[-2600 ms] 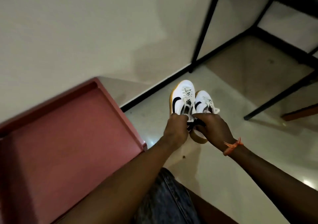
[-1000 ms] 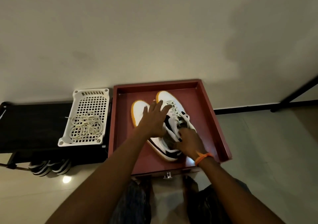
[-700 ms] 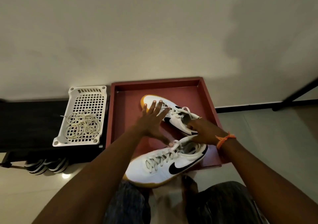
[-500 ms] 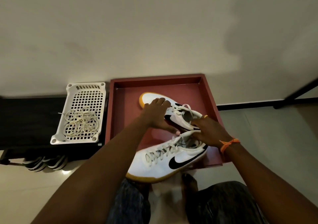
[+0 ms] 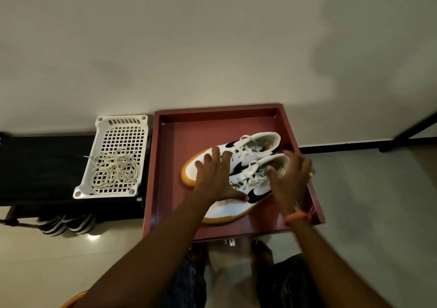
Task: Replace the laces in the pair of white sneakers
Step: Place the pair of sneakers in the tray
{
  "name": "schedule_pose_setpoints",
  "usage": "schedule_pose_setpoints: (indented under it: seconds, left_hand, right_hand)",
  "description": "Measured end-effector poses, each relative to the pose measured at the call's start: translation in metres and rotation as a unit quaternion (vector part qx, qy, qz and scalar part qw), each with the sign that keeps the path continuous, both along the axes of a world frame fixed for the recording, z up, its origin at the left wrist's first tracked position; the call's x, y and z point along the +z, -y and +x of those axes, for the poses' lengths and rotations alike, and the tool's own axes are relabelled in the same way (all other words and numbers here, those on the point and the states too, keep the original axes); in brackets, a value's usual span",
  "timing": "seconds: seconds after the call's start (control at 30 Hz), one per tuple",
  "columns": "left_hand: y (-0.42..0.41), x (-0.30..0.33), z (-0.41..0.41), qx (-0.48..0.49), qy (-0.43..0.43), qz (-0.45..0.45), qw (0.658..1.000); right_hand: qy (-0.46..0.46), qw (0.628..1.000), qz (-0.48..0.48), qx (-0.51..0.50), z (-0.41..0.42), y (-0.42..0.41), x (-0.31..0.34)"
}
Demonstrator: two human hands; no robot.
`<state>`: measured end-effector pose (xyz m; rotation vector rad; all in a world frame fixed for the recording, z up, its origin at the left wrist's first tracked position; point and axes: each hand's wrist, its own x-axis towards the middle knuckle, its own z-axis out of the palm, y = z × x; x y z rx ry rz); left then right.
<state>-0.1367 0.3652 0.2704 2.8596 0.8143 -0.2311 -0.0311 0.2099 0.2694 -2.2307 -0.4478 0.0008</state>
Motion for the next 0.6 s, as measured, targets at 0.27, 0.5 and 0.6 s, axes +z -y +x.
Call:
schedule_pose_setpoints:
  seconds: [0.27,0.5,0.6]
  left_hand:
    - [0.053,-0.003,-0.028,0.189,0.013,-0.058,0.980]
    - [0.067,0.002,-0.044,0.277,0.064,-0.131,0.950]
    - [0.061,0.008,-0.042,0.276,0.078,-0.182,0.941]
  right_hand:
    - [-0.215,0.973,0.066,0.046,-0.064,0.004,-0.038]
    - [-0.291,0.927,0.035,0.232,-0.014,-0.004,-0.022]
    - [-0.299,0.920,0.035,0.253,-0.010,-0.005,-0.024]
